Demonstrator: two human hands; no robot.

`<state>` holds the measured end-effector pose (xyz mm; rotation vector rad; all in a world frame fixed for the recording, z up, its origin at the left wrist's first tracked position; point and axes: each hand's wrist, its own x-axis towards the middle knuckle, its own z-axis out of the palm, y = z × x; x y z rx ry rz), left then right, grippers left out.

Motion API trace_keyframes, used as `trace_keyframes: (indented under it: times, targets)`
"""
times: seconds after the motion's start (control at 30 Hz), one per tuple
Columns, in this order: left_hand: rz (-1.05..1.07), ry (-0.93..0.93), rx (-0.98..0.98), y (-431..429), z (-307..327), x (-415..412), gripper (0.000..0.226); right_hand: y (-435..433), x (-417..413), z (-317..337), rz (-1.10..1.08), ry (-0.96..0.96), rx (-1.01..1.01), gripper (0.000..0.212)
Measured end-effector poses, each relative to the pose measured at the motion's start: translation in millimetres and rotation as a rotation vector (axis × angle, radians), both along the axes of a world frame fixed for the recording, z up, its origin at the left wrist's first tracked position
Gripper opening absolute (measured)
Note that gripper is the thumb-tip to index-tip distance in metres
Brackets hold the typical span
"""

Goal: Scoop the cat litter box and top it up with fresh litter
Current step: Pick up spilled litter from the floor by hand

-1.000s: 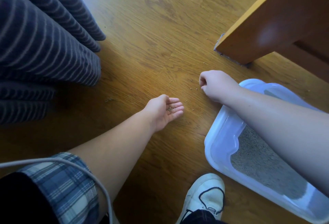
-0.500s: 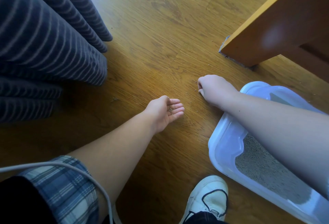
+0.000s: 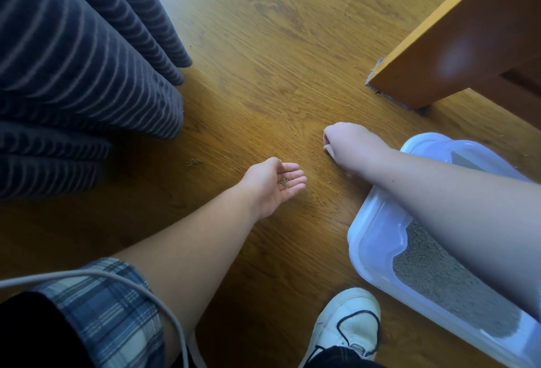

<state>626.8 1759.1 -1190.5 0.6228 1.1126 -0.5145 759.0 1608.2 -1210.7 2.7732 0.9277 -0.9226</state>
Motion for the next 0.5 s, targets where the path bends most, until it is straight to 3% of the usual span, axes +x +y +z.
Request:
trace_keyframes:
  times: [0.17,0.3,0.37,0.5]
  targets:
    - [0.000,0.000,-0.011,0.3,-1.3,-0.7,0.034,1.9,-7.0,6.2,0.023,0.004,0.012,0.014]
    - [0.000,-0.018,-0.055,-7.0,-0.7,2.2,0.035,13.2,-23.3,38.2,-0.119,0.365,0.308,0.008]
    - [0.029,-0.032,-0.087,-11.9,0.2,2.9,0.035,15.7,-32.3,47.8,-0.142,0.479,0.351,0.008]
    - [0.018,-0.040,-0.094,-15.0,-0.5,2.7,0.037,4.9,-20.5,41.8,-0.186,0.348,0.340,0.014]
